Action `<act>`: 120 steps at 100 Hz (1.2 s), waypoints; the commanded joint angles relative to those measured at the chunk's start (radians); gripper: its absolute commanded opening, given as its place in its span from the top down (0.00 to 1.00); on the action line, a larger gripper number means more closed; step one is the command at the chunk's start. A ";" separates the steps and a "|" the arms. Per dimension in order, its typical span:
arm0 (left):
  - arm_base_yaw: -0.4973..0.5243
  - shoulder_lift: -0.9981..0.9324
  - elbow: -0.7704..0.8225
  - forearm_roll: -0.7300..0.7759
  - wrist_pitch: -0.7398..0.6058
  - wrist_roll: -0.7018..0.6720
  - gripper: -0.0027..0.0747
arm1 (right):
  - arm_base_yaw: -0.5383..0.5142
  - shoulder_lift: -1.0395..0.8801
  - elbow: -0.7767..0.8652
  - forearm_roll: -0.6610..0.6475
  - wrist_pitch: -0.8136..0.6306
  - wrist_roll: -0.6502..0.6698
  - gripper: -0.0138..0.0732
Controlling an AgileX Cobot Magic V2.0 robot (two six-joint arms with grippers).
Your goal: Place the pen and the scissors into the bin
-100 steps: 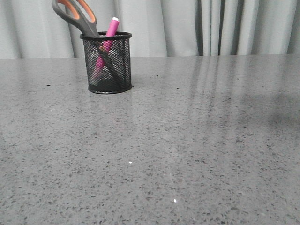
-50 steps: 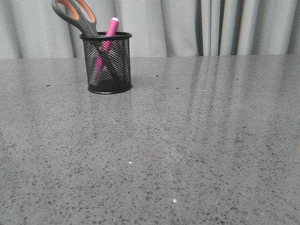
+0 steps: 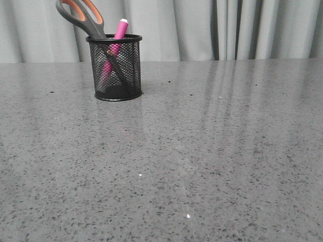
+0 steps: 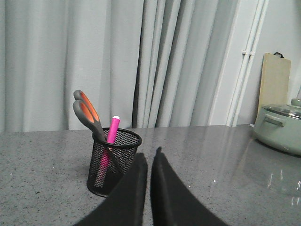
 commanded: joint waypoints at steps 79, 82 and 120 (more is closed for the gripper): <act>0.004 -0.167 0.165 0.089 -0.175 0.116 0.98 | -0.001 0.009 -0.026 -0.016 -0.074 -0.002 0.91; 0.004 -0.167 0.163 0.100 -0.167 0.118 0.98 | -0.001 0.009 -0.026 -0.016 -0.074 -0.002 0.91; 0.160 -0.171 0.178 1.417 -0.110 -1.254 0.98 | -0.001 0.009 -0.026 -0.016 -0.074 -0.002 0.91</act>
